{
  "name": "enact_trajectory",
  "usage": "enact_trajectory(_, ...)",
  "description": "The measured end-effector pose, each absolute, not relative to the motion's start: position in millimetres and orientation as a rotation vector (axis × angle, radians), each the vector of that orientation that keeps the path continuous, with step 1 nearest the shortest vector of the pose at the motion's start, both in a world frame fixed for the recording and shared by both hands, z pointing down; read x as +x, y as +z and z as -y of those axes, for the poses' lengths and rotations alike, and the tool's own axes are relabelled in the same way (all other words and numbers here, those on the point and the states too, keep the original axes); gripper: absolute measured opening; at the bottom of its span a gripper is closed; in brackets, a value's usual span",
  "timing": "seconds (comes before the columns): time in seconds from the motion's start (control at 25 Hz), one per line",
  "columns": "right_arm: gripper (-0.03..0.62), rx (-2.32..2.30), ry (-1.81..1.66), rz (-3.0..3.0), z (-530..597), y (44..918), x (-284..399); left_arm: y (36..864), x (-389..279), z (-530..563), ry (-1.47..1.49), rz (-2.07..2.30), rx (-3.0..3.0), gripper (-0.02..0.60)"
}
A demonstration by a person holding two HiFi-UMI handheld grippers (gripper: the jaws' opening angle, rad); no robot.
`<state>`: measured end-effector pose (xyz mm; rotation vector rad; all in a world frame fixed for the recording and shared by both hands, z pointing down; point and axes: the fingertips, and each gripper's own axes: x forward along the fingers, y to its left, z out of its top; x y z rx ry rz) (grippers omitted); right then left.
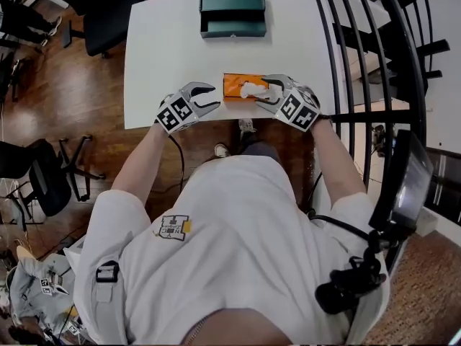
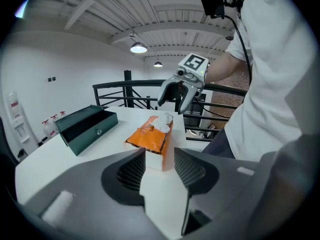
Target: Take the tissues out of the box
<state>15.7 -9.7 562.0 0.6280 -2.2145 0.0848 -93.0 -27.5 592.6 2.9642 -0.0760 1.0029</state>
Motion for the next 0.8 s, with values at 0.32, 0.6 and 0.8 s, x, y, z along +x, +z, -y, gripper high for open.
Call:
enact_trajectory(0.32,0.176,0.874,0.361,2.286,-57,586,20,613,-101,-19,0.873,0.209,2.85,0.176)
enact_trajectory(0.6,0.13,0.829,0.477,2.282,-80,627,17,640,-72,-60,0.981,0.151,2.782,0.175)
enact_trajectory(0.8,0.03,0.839,0.502,2.248,-81,642,18,655,-60,-63,1.064,0.185,2.752,0.0)
